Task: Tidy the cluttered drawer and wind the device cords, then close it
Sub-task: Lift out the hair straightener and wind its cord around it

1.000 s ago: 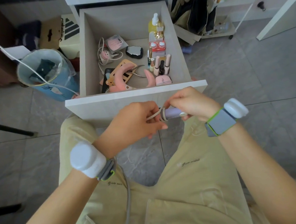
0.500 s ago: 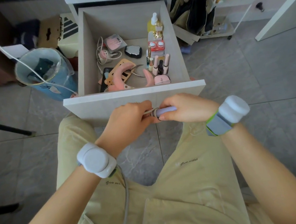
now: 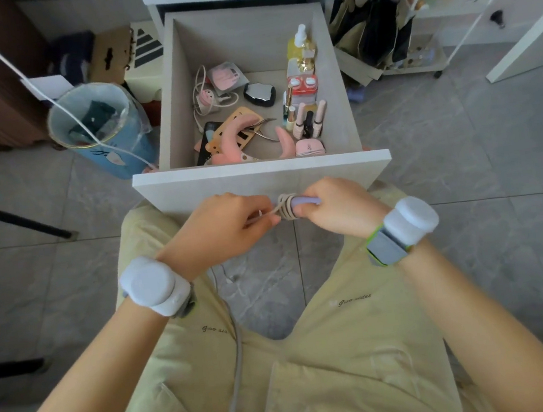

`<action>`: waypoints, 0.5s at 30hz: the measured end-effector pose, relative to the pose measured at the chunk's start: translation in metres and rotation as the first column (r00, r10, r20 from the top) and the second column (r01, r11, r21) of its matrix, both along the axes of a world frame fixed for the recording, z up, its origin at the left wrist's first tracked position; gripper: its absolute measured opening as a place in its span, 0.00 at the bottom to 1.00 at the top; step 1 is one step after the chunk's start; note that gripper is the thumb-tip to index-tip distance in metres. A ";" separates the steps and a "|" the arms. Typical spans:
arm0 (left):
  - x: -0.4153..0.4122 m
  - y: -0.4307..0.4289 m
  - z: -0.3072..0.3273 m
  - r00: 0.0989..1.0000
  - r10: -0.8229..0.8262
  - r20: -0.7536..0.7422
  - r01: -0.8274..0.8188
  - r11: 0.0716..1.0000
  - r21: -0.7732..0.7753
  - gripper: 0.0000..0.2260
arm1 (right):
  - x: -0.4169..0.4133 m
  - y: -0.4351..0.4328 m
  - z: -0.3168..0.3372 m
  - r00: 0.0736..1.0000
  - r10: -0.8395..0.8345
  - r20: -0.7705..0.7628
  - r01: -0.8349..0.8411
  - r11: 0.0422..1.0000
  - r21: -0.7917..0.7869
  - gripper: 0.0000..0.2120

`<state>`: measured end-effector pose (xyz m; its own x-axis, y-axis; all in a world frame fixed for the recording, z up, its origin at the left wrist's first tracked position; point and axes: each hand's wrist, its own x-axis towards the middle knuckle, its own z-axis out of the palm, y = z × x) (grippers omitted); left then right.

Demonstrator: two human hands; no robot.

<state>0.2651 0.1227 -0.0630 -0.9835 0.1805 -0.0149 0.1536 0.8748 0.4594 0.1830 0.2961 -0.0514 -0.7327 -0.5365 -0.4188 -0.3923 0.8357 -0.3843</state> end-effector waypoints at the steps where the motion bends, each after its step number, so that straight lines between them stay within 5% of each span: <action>1: 0.002 -0.001 0.000 1.000 0.010 0.029 -0.012 0.998 0.065 0.14 | 0.000 0.001 0.000 0.997 -0.031 0.067 0.034 0.998 -0.052 0.12; 4: 0.004 -0.001 0.001 0.976 0.054 0.211 -0.120 0.943 0.311 0.15 | 0.001 0.004 -0.004 0.972 -0.099 0.212 0.136 0.976 -0.169 0.13; 9: 0.001 0.003 -0.004 0.895 -0.006 0.446 -0.270 0.789 0.552 0.15 | 0.006 0.000 -0.011 0.987 -0.123 0.107 0.142 0.971 -0.195 0.14; 15: 0.005 0.004 -0.023 0.922 -0.177 0.345 -0.137 0.684 0.717 0.19 | 0.007 0.002 -0.018 0.863 -0.211 0.459 0.444 0.751 -0.489 0.12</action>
<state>0.2702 0.1267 -0.0862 -0.9258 0.3082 -0.2191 -0.1451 0.2455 0.9585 0.1896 0.2985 -0.0692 -0.7694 -0.5100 -0.3847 0.1255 0.4698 -0.8738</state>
